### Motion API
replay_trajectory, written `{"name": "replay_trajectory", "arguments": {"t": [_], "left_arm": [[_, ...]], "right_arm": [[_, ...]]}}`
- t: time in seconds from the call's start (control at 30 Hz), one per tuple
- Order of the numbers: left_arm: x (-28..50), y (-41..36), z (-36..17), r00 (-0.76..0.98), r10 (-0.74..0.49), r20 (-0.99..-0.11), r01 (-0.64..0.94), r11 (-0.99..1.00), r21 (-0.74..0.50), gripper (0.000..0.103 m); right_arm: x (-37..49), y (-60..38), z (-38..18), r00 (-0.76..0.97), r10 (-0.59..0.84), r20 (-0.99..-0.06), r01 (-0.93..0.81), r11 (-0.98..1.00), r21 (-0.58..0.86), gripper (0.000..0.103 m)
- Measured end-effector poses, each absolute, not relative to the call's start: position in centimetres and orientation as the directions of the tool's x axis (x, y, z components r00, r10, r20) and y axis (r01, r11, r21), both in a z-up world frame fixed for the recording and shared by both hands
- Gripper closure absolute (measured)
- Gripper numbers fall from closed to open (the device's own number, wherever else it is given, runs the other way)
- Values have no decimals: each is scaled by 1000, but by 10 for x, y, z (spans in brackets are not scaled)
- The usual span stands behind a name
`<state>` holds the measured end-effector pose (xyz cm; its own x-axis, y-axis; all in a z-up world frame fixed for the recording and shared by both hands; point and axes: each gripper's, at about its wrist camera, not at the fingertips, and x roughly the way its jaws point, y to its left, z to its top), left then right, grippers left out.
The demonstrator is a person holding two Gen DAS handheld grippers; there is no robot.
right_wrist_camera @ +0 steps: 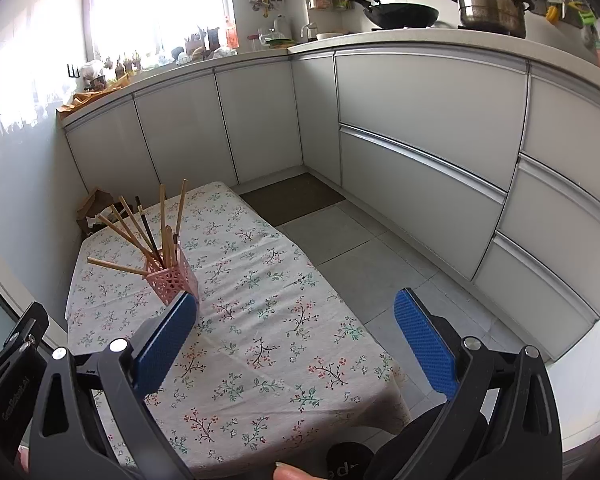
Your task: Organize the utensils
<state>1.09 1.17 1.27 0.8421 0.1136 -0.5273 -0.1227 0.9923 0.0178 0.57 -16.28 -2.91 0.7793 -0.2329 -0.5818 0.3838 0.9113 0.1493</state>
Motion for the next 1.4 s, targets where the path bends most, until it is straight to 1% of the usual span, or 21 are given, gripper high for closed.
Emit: {"name": "replay_trajectory", "arguments": {"t": [1.4], "left_arm": [[10, 12, 12, 841, 116, -529, -122, 992, 24, 7]], "right_arm": [[5, -165, -30, 777, -215, -592, 374, 914, 159, 6]]}}
